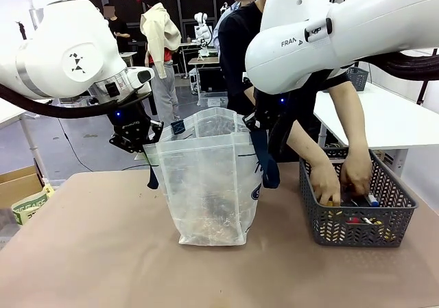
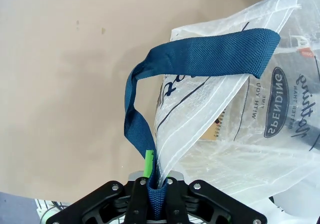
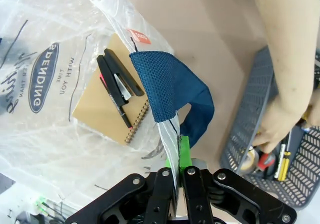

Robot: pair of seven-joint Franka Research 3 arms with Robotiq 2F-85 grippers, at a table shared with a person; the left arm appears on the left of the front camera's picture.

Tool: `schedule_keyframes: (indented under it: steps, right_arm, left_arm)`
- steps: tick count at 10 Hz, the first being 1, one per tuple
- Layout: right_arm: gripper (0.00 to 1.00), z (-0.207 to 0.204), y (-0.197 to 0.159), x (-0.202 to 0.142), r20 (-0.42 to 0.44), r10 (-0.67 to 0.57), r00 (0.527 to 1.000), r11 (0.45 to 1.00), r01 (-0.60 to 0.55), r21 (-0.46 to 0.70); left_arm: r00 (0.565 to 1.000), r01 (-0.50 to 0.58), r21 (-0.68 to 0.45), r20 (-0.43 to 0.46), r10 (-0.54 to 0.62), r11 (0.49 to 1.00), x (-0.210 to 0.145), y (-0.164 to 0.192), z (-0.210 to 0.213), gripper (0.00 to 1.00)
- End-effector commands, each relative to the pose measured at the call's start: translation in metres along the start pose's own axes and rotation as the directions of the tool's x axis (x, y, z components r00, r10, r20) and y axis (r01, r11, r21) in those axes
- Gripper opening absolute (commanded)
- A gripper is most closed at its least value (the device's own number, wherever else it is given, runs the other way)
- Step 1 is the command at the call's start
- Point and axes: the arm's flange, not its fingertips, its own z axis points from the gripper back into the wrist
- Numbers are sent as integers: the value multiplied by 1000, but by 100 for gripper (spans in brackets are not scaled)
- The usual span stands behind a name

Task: Transfer purchased items from the store into the shopping bag.
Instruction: Move the Reusable shopping bag to the right side of the table.

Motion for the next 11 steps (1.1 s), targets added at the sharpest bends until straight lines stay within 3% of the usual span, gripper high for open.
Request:
schedule_keyframes:
  steps: [1, 11]
  right_arm:
    - [0, 1, -1, 0, 1, -3, 1000, 1000, 3, -1]
    - [0, 1, -1, 0, 1, -3, 1000, 1000, 3, -1]
  left_arm:
    - [1000, -4, 0, 1, 4, 1000, 1, 2, 1, 0]
    - [1000, -4, 0, 1, 4, 1000, 1, 2, 1, 0]
